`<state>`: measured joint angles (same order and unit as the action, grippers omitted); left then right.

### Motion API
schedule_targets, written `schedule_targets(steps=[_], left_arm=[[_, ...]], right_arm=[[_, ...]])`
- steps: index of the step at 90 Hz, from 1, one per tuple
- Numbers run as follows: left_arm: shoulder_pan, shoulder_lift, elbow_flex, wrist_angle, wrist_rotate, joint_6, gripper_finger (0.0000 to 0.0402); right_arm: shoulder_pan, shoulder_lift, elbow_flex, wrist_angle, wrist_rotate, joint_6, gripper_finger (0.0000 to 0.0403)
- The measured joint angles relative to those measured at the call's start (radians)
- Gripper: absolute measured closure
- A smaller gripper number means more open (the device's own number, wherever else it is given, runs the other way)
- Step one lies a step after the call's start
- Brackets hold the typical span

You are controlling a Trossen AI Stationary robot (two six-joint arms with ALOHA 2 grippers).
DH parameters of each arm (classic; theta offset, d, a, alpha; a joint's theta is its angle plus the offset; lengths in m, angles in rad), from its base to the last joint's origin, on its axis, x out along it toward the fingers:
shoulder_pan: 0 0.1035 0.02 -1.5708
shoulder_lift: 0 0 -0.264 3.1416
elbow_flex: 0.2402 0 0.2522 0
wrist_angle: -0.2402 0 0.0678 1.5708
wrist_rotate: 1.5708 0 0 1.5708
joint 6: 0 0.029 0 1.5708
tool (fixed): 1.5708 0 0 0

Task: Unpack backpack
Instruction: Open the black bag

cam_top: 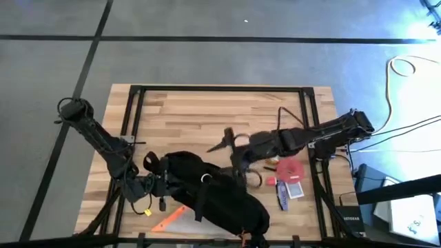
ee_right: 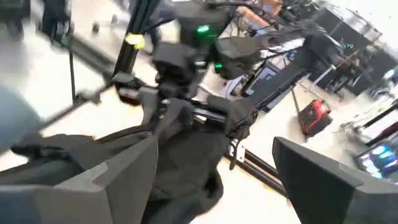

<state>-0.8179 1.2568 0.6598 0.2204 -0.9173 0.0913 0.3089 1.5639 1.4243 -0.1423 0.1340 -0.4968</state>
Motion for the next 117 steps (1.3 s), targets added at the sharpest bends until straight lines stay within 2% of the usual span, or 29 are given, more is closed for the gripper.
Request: schedule_targets(steps=[9,20,28,36,57,73,92,117], left_arm=[[0.044,0.000,0.000,0.034,0.051,0.049,0.0377],[0.126,0.023,0.000,0.123,0.202,0.137,0.0378],[0.195,0.058,0.000,0.225,0.308,0.197,0.0381],[0.256,0.092,0.000,0.303,0.390,0.244,0.0381],[0.368,0.142,0.000,0.357,0.446,0.253,0.0383],[0.406,0.145,0.001,0.377,0.520,0.245,0.0384],[0.433,0.146,0.001,0.402,0.602,0.285,0.0384],[0.465,0.146,0.002,0.365,0.603,0.286,0.0379]], right_arm=[[0.023,0.019,0.050,-0.050,0.069,0.006,0.0123],[0.025,0.057,0.117,-0.177,0.079,0.176,0.0134],[0.036,0.085,0.148,-0.289,0.126,0.180,0.0140],[0.050,0.087,0.163,-0.315,0.158,0.181,0.0147],[0.093,0.093,0.162,-0.368,0.164,0.189,0.0173],[0.070,0.119,0.163,-0.406,0.169,0.295,0.0199],[0.036,0.160,0.161,-0.435,0.218,0.176,0.0234],[0.024,0.173,0.161,-0.432,0.159,0.151,0.0273]])
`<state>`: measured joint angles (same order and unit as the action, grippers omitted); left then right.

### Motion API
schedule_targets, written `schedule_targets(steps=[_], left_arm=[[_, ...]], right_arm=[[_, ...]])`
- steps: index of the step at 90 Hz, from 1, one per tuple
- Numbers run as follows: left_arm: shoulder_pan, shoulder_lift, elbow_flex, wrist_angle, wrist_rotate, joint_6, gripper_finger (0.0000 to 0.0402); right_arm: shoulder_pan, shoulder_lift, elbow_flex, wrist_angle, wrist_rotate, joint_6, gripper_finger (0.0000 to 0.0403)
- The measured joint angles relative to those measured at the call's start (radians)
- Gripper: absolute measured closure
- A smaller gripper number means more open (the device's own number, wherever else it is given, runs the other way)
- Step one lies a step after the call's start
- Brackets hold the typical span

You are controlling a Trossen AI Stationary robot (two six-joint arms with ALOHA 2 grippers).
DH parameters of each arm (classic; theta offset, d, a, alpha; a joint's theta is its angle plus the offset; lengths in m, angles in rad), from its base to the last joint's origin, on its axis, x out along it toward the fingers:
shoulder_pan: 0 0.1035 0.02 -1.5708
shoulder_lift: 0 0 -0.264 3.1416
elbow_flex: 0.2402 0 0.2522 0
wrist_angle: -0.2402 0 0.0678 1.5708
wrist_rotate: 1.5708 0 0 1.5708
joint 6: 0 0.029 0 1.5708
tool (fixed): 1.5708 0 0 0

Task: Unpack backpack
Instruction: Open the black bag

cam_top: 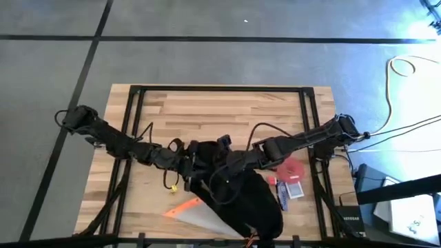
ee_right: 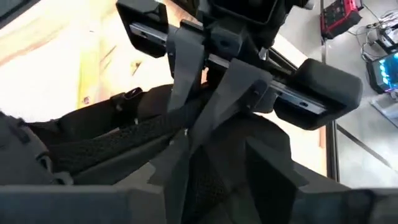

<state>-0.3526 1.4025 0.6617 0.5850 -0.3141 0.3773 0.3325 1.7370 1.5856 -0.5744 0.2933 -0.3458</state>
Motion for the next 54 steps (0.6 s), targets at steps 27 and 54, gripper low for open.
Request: schedule_targets(steps=[27,54], left_arm=[[0.013,0.000,0.000,-0.008,0.018,0.018,0.0382],[0.014,-0.002,0.000,-0.037,0.014,0.002,0.0384]], right_arm=[[0.000,-0.001,0.000,-0.037,-0.034,0.007,0.0279],[0.003,-0.089,0.002,-0.081,-0.099,0.047,0.0279]])
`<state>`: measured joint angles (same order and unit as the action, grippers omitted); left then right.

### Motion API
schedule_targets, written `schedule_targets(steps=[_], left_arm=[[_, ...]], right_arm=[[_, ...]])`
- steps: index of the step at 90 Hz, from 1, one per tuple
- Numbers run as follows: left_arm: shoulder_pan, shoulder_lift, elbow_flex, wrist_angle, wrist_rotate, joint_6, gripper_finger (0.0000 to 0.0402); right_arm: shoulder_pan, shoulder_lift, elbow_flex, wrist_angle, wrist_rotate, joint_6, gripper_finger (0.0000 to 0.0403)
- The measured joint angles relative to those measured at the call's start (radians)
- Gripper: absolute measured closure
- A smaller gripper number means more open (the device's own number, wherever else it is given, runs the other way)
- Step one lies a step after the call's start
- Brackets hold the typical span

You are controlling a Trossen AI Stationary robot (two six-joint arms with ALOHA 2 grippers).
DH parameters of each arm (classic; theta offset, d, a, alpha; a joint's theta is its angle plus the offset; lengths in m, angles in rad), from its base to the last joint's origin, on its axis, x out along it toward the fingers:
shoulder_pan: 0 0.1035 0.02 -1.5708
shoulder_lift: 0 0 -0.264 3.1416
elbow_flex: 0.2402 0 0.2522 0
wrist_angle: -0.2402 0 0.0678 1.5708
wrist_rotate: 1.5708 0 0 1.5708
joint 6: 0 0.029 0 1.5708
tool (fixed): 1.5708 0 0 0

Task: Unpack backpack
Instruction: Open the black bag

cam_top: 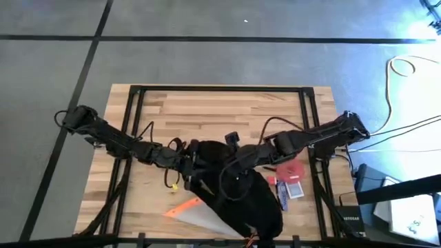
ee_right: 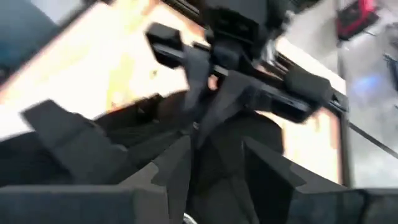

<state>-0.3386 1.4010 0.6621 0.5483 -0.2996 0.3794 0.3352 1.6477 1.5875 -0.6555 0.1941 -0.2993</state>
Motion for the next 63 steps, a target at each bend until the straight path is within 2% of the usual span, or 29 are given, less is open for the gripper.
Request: schedule_targets(steps=[7,24,63], left_arm=[[0.002,0.000,0.000,-0.001,0.000,0.003,0.0384],[-0.002,0.000,0.000,-0.010,0.004,0.000,0.0384],[0.000,0.000,0.000,-0.024,0.058,0.042,0.0385]], right_arm=[[0.006,0.024,-0.001,-0.003,-0.029,0.000,0.0279],[0.006,0.090,-0.002,0.024,0.000,-0.016,0.0279],[-0.010,0.115,-0.002,0.045,0.040,-0.047,0.0279]])
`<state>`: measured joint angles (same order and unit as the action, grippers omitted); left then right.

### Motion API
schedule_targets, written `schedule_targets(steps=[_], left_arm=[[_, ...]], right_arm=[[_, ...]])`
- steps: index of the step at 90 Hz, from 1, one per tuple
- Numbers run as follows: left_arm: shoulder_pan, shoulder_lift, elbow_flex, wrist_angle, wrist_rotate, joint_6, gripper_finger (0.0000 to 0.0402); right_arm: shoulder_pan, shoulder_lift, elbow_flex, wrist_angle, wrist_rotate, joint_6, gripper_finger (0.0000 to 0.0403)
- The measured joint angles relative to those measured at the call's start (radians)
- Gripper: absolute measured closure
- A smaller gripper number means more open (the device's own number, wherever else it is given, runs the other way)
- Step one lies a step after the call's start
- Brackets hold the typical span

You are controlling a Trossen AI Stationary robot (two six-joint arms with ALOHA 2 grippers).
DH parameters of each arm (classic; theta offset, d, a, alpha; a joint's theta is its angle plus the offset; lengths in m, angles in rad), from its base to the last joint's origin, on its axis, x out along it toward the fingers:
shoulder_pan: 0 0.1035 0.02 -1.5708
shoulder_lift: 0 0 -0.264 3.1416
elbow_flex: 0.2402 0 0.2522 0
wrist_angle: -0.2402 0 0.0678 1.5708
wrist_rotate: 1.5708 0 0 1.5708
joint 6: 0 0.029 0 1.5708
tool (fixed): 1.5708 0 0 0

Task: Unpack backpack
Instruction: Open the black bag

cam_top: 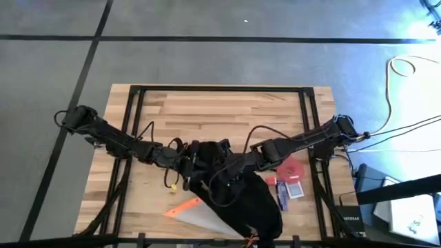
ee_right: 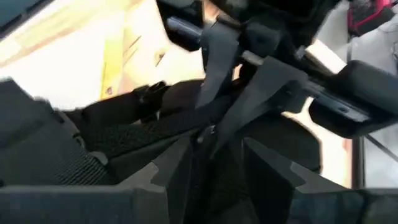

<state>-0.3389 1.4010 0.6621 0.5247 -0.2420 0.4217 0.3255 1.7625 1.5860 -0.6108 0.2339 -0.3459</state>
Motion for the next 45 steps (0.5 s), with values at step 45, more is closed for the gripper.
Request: schedule_targets(steps=[45], left_arm=[[-0.002,0.000,-0.002,-0.006,0.003,-0.003,0.0385]], right_arm=[[-0.012,0.043,0.000,0.079,-0.016,-0.061,0.0282]])
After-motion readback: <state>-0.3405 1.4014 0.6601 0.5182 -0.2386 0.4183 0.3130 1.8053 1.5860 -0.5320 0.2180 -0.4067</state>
